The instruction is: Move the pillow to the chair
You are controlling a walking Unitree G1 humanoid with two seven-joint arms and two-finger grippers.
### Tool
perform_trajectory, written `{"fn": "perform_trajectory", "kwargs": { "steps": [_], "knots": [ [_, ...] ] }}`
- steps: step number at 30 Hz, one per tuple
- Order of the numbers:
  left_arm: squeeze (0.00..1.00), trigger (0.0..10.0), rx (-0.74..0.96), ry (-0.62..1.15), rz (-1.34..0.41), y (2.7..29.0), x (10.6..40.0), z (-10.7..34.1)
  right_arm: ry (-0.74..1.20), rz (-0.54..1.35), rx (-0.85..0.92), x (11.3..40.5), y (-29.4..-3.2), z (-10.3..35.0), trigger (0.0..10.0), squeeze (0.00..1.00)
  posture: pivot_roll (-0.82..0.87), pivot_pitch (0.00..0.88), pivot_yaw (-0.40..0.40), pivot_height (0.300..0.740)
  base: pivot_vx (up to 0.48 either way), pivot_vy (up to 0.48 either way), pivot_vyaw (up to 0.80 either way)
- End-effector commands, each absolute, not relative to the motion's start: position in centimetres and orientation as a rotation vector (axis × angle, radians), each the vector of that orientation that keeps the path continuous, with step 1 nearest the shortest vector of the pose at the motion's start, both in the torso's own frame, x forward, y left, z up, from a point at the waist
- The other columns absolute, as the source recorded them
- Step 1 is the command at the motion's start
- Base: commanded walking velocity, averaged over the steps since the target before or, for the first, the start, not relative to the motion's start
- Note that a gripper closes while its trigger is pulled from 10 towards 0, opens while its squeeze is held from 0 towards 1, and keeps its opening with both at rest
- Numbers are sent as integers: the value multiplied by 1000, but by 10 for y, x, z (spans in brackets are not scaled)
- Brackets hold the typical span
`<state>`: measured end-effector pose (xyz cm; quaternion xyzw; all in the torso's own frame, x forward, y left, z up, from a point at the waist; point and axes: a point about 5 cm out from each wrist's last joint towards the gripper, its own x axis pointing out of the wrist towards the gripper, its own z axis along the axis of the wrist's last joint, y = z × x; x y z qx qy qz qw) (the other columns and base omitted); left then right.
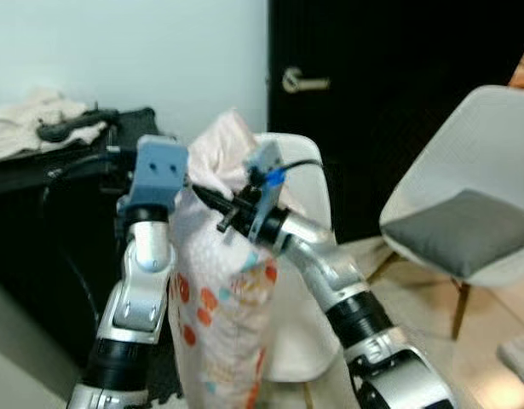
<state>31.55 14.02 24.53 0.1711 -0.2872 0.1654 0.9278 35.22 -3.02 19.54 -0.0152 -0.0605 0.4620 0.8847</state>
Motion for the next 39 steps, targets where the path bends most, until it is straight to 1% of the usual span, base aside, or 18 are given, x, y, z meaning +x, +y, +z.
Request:
{"fn": "perform_trajectory", "kwargs": {
  "steps": [1, 3, 4, 7, 9, 10, 11, 12, 16, 19, 20, 21, 22, 26, 29, 32, 34, 39],
  "knots": [
    [0, 10000, 367, -574, 358, 145, 315, 243, -89, 934, -96, 354, -28, 186, 0, 0, -132, 67, 28, 740, 0, 0, 800],
    [0, 10000, 370, -545, 336, 142, 317, 237, -36, 754, -234, 368, -47, 172, 0, 0, -136, 73, 34, 740, 0, 0, 697],
    [0, 10000, 370, -545, 336, 142, 317, 237, -36, 754, -234, 368, -47, 172, 0, 0, -136, 73, 34, 740, 0, 0, 600],
    [0, 10000, 342, -487, 306, 140, 320, 227, -25, 553, -283, 385, -71, 174, 0, 0, -141, 77, 43, 740, 0, 0, 200],
    [0, 10000, 325, -469, 299, 140, 321, 224, -24, 516, -288, 388, -76, 175, 0, 0, -141, 77, 43, 740, 0, 0, 0],
    [0, 10000, 309, -449, 291, 140, 322, 220, -24, 476, -298, 390, -82, 176, 7647, 0, -145, 81, 48, 740, 0, 0, 0],
    [0, 10000, 292, -423, 278, 139, 324, 216, -20, 417, -327, 394, -90, 177, 10000, 0, -145, 83, 48, 740, 0, 0, 0],
    [0, 10000, 284, -411, 269, 139, 324, 213, -15, 371, -354, 395, -96, 177, 10000, 0, -145, 83, 48, 740, 0, 0, 0],
    [0, 10000, 279, -399, 256, 138, 325, 211, -2, 304, -384, 398, -104, 176, 10000, 0, -145, 85, 50, 740, 0, 0, 0],
    [0, 10000, 272, -387, 243, 138, 325, 208, 35, 200, -449, 401, -120, 171, 10000, 0, -144, 89, 51, 740, 0, 0, 0],
    [0, 10000, 272, -387, 243, 138, 325, 208, 35, 200, -449, 401, -120, 171, 10000, 0, -144, 89, 51, 740, 0, 0, 0],
    [0, 10000, 270, -382, 238, 138, 325, 207, 47, 170, -499, 402, -126, 169, 10000, 0, -145, 90, 52, 740, 0, 0, 0],
    [0, 10000, 270, -382, 238, 138, 325, 207, 47, 170, -499, 402, -126, 169, 10000, 0, -145, 90, 52, 740, 0, 0, 0],
    [0, 10000, 234, -361, 212, 138, 327, 203, 59, 120, -563, 403, -140, 167, 10000, 0, -150, 90, 54, 740, 0, 0, 0],
    [0, 10000, 227, -352, 177, 135, 329, 202, 49, 129, -522, 403, -141, 167, 10000, 0, -151, 90, 52, 740, 0, 0, 0],
    [0, 10000, 225, -352, 174, 135, 329, 202, 34, 135, -499, 402, -141, 168, 10000, 0, -150, 91, 53, 740, 285, 0, 0],
    [0, 10000, 221, -351, 174, 135, 328, 201, 10, 141, -438, 402, -139, 172, 10000, 0, -150, 91, 51, 740, 307, 0, 0],
    [0, 10000, 222, -350, 170, 135, 328, 200, -18, 151, -395, 403, -135, 176, 10000, 0, -151, 90, 51, 740, 319, 0, 0]
  ]
}}
